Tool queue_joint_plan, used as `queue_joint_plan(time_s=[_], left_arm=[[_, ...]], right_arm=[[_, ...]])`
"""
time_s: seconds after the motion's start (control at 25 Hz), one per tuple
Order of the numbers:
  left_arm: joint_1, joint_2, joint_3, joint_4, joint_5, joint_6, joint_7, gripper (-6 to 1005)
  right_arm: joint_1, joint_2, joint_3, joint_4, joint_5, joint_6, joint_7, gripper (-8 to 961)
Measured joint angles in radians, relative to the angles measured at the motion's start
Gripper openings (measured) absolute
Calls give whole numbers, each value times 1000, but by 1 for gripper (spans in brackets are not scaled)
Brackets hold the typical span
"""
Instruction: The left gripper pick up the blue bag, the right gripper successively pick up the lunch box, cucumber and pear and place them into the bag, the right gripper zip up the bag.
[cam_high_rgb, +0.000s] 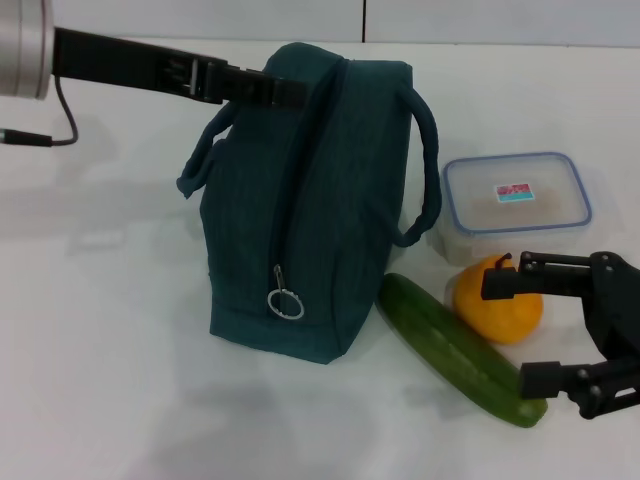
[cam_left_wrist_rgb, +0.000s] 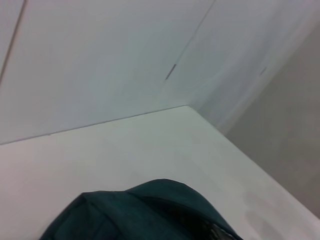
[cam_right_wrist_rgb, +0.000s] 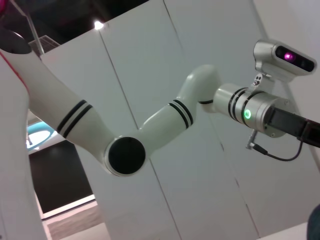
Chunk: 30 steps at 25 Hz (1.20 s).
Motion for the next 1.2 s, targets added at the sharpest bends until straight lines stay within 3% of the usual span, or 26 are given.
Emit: queue_joint_plan(time_s=[0.6, 1.2], left_arm=[[-21, 29, -14, 20, 53, -23, -21, 652], [-28, 16, 6, 4, 183, -42, -38, 650]], right_arm=[[-1, 4, -7, 2, -1, 14, 0, 862], [-3, 9, -5, 12, -13, 25, -3, 860]])
